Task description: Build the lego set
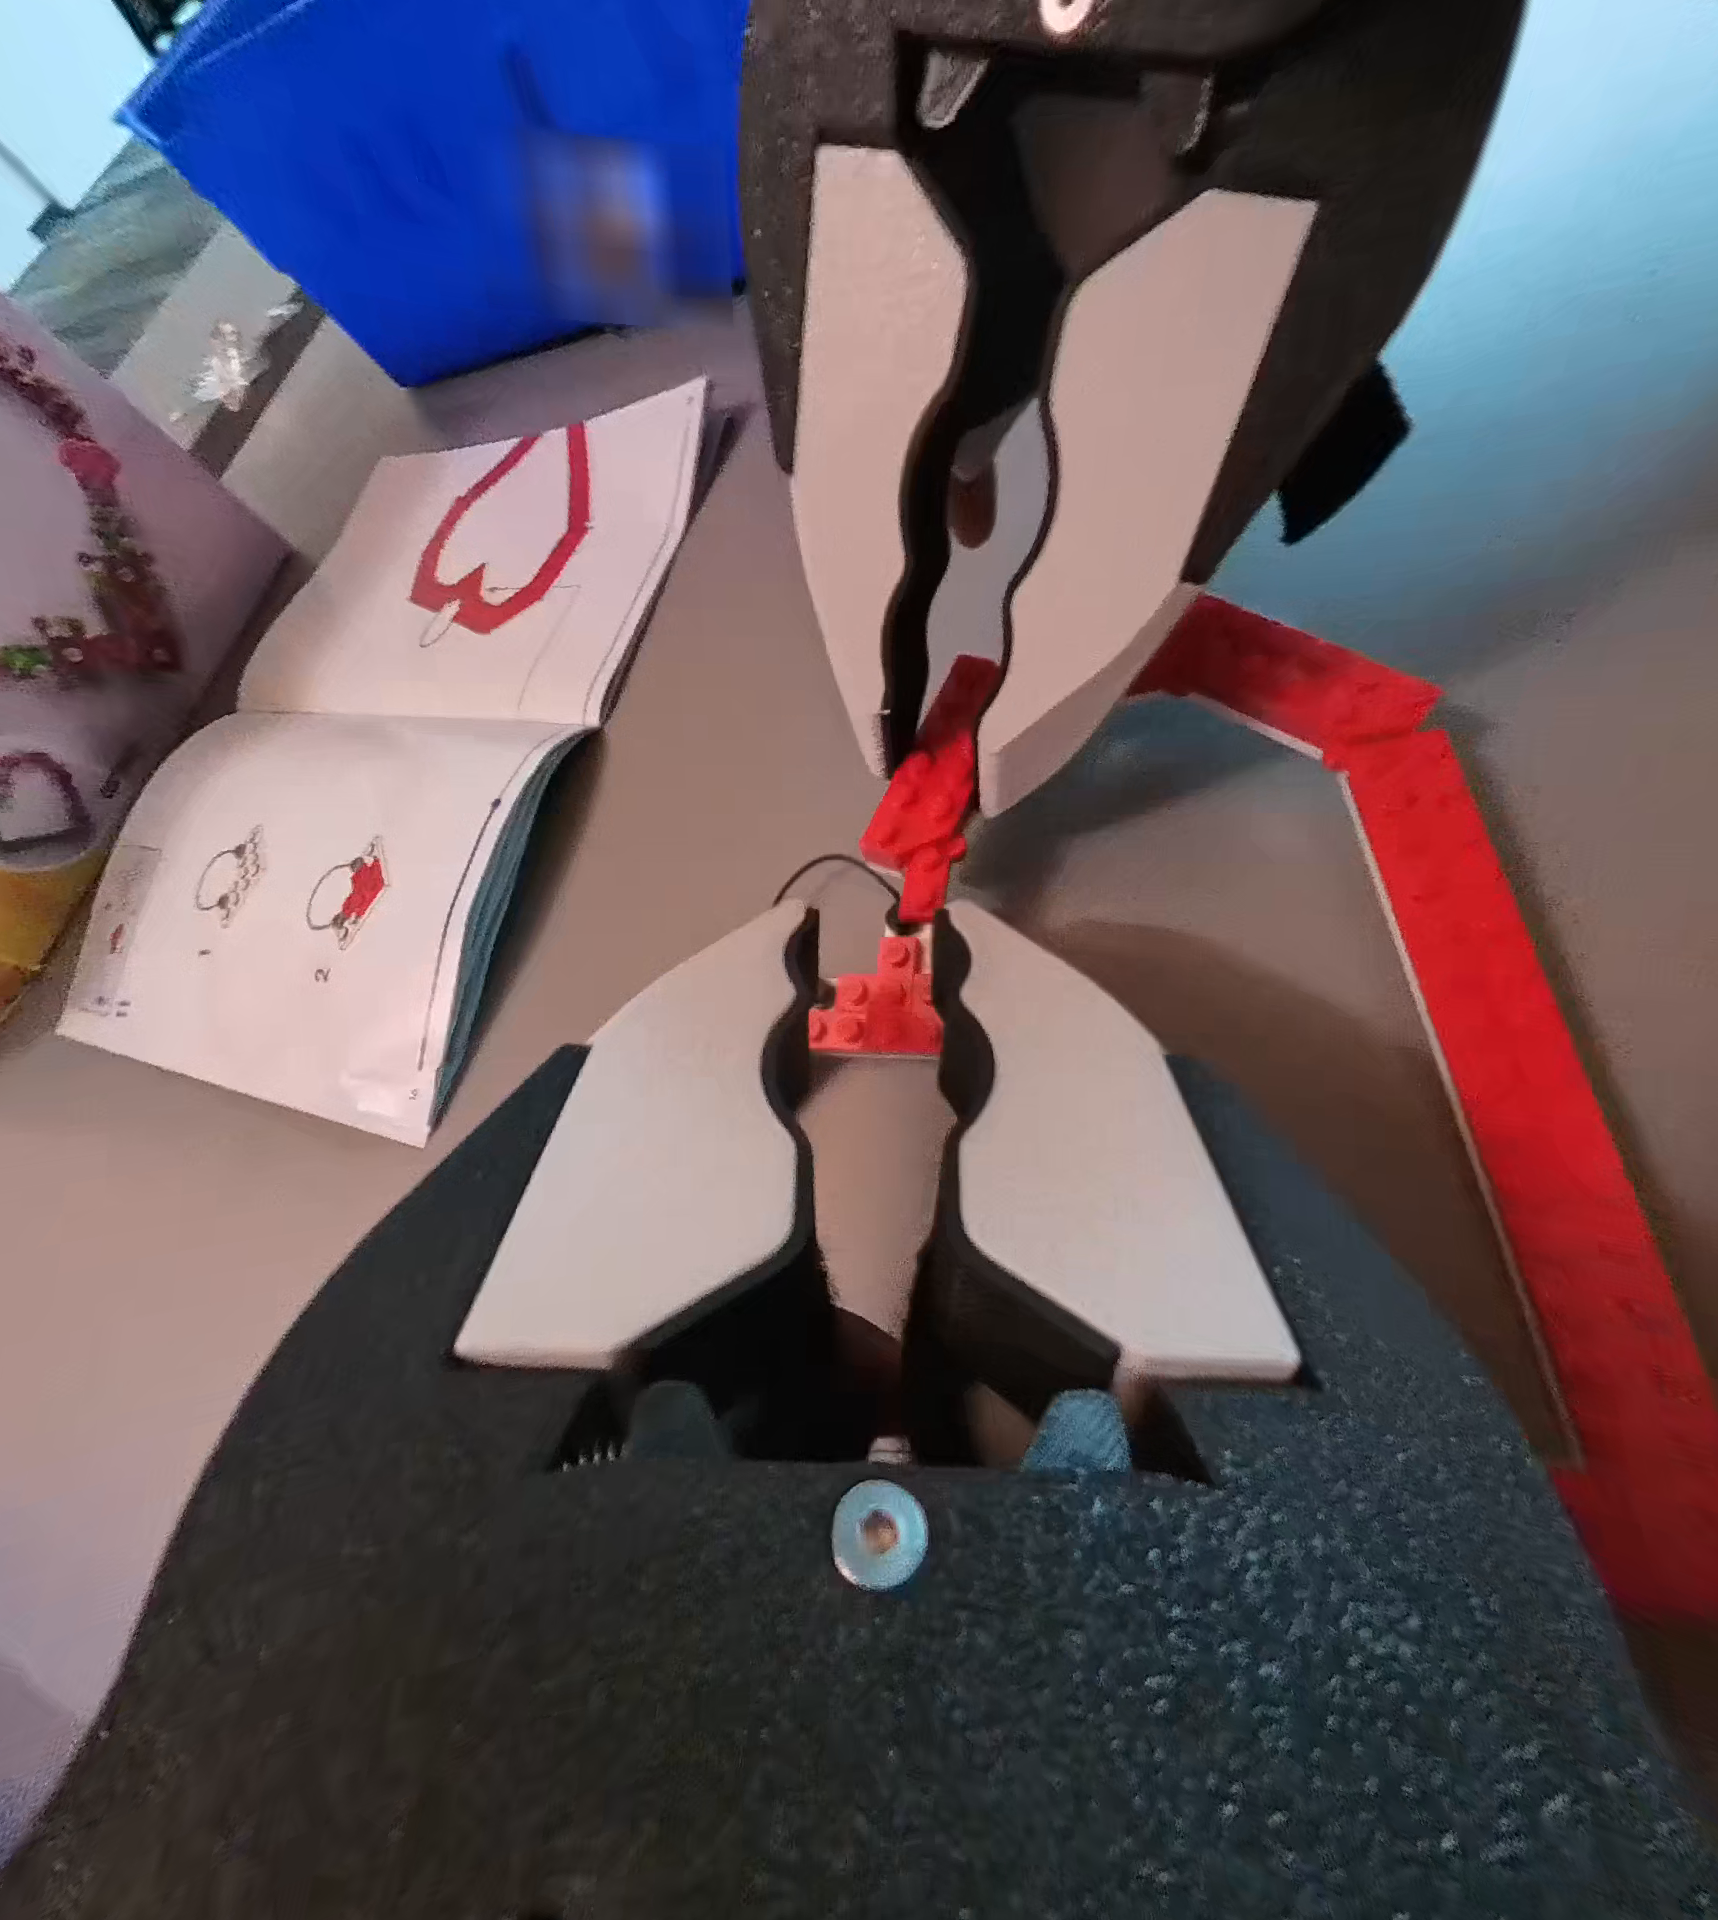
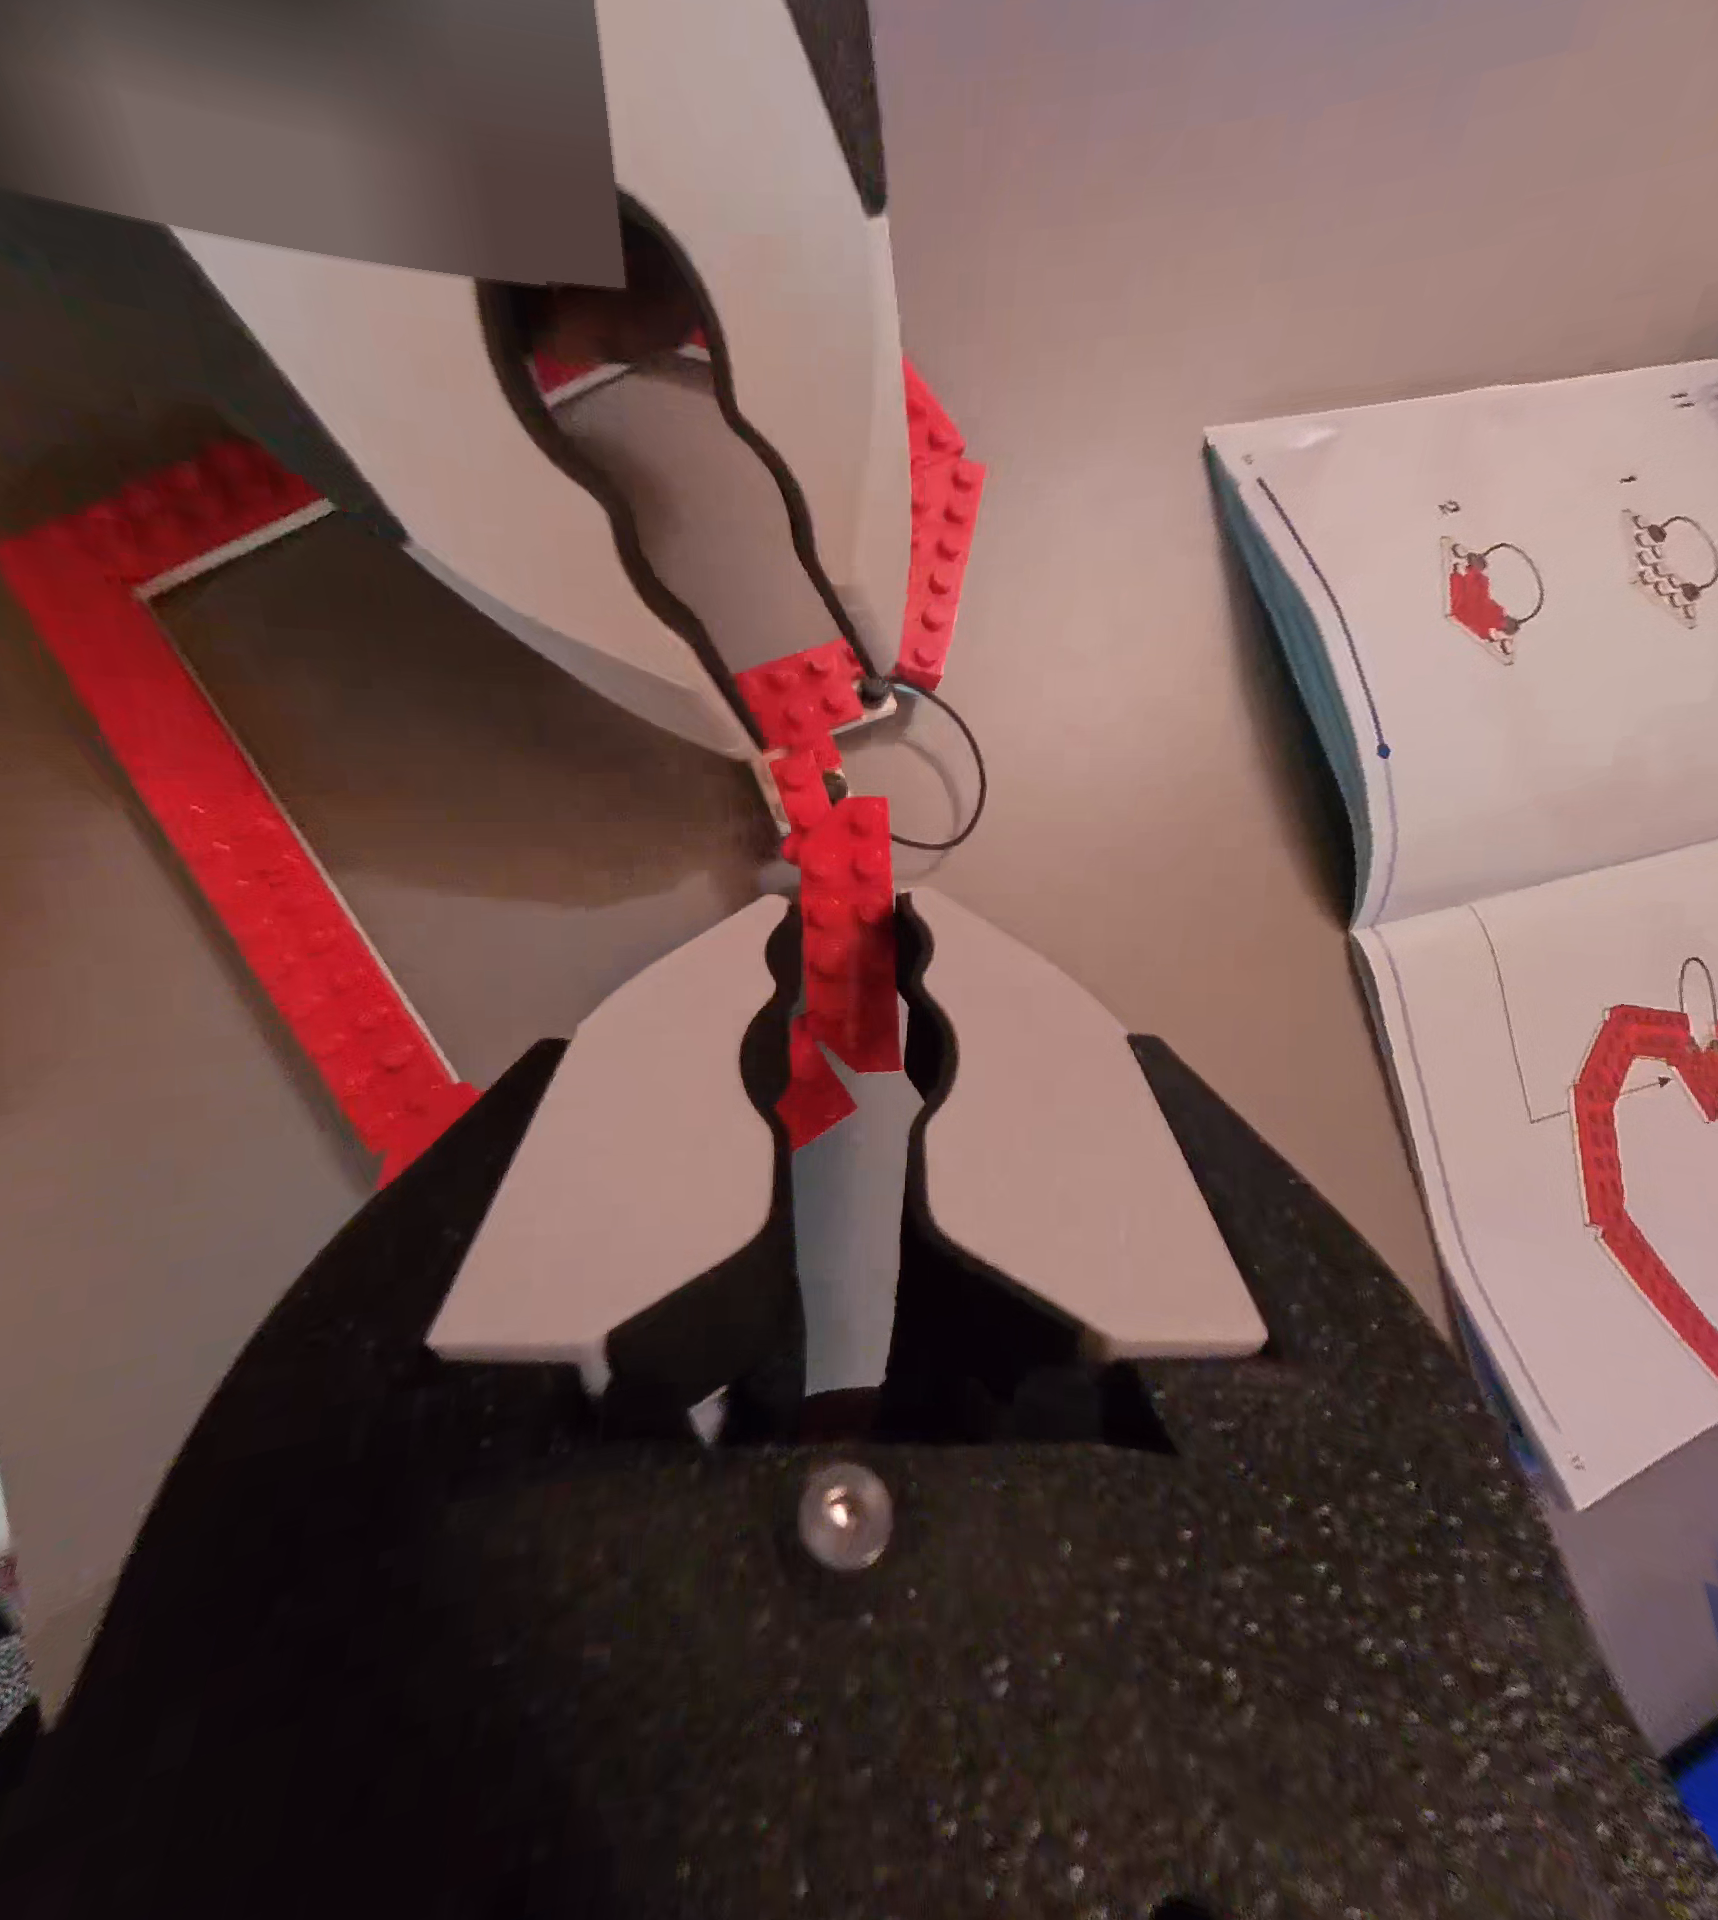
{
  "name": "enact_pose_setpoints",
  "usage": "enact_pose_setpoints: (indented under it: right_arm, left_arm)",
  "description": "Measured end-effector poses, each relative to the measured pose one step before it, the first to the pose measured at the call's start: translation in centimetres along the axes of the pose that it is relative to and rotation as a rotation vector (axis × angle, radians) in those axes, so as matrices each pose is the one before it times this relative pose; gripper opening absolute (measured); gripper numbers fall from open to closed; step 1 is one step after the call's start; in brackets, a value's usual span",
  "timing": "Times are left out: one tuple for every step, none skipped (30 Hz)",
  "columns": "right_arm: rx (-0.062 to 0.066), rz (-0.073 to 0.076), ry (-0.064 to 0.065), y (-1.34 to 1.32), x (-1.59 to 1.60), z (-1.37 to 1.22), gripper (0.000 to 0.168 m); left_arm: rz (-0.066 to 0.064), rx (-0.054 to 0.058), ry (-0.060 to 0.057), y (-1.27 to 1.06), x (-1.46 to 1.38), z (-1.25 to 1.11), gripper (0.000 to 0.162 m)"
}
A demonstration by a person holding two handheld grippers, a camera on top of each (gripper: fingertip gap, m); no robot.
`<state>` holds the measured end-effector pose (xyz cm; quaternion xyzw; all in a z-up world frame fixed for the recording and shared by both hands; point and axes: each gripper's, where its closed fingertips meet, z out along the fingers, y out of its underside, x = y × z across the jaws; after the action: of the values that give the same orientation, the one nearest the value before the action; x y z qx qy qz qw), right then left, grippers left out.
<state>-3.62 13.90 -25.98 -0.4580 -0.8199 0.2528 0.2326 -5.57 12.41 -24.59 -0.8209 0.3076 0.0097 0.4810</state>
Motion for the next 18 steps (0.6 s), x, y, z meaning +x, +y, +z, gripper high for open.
enact_pose_setpoints:
  right_arm:
    - [0.0040, 0.0052, 0.0058, -0.020, -0.137, -0.111, 0.017]
    - [0.0019, 0.0064, 0.0038, 0.006, -0.142, -0.054, 0.017]
    - [0.0013, 0.0088, 0.0007, 0.022, -0.156, -0.004, 0.017]
    - [0.0042, 0.0090, 0.0023, -0.006, -0.122, -0.001, 0.017]
    - [0.0043, 0.0082, 0.0038, -0.003, -0.052, 0.004, 0.017]
    - [0.0033, 0.0049, -0.0010, 0.019, -0.104, 0.000, 0.017]
    - [0.0040, 0.0029, -0.0009, 0.034, -0.090, -0.003, 0.017]
    - [0.0051, 0.0023, -0.0019, 0.013, -0.101, -0.017, 0.017]
    - [0.0043, 0.0020, -0.0037, 0.013, -0.130, -0.028, 0.017]
    - [0.0039, 0.0001, -0.0042, 0.007, -0.131, -0.037, 0.017]
    - [0.0061, -0.0001, -0.0019, -0.044, -0.082, -0.038, 0.017]
    - [0.0083, 0.0015, 0.0026, -0.075, -0.009, -0.058, 0.017]
    - [0.0127, 0.0003, 0.0061, -0.133, 0.052, -0.095, 0.017]
    - [0.0127, -0.0025, 0.0047, -0.137, 0.048, -0.123, 0.017]
    - [0.0112, -0.0037, -0.0002, -0.131, -0.030, -0.113, 0.017]
    - [0.0130, -0.0029, 0.0002, -0.163, -0.058, -0.087, 0.017]
    - [0.0103, 0.0001, 0.0012, -0.128, -0.044, -0.060, 0.017]
    - [0.0036, 0.0034, 0.0008, -0.023, -0.047, -0.020, 0.017]
  left_arm:
    - [-0.0070, 0.0009, -0.0186, -0.111, -0.017, 0.031, 0.016]
    - [-0.0137, 0.0029, -0.0146, -0.107, -0.028, 0.028, 0.013]
    - [-0.0084, 0.0018, 0.0043, -0.032, 0.238, 0.066, 0.012]
    - [0.0000, 0.0009, 0.0056, 0.051, 0.280, 0.115, 0.011]
    - [0.0070, -0.0066, 0.0006, 0.172, 0.231, 0.123, 0.011]
    - [0.0137, -0.0067, -0.0018, 0.159, 0.198, 0.072, 0.011]
    - [0.0148, -0.0022, 0.0006, 0.060, 0.194, 0.008, 0.012]
    - [0.0082, -0.0017, -0.0007, -0.007, 0.115, -0.028, 0.012]
    - [0.0033, -0.0040, -0.0003, -0.004, 0.054, -0.054, 0.013]
    - [0.0017, -0.0058, 0.0015, 0.016, 0.023, -0.059, 0.016]
    - [0.0041, -0.0043, 0.0050, -0.014, 0.035, -0.062, 0.017]
    - [0.0067, -0.0008, 0.0065, -0.068, 0.046, -0.085, 0.020]
    - [0.0063, -0.0066, 0.0183, 0.001, 0.210, -0.051, 0.027]
    - [0.0038, -0.0087, 0.0169, 0.038, 0.192, -0.034, 0.030]
    - [0.0030, -0.0034, 0.0117, -0.026, 0.129, -0.020, 0.031]
    - [0.0029, 0.0025, 0.0075, -0.099, 0.105, 0.019, 0.028]
    - [0.0036, 0.0026, 0.0059, -0.115, 0.122, 0.083, 0.022]
    - [0.0032, 0.0008, 0.0005, -0.081, 0.072, 0.116, 0.017]
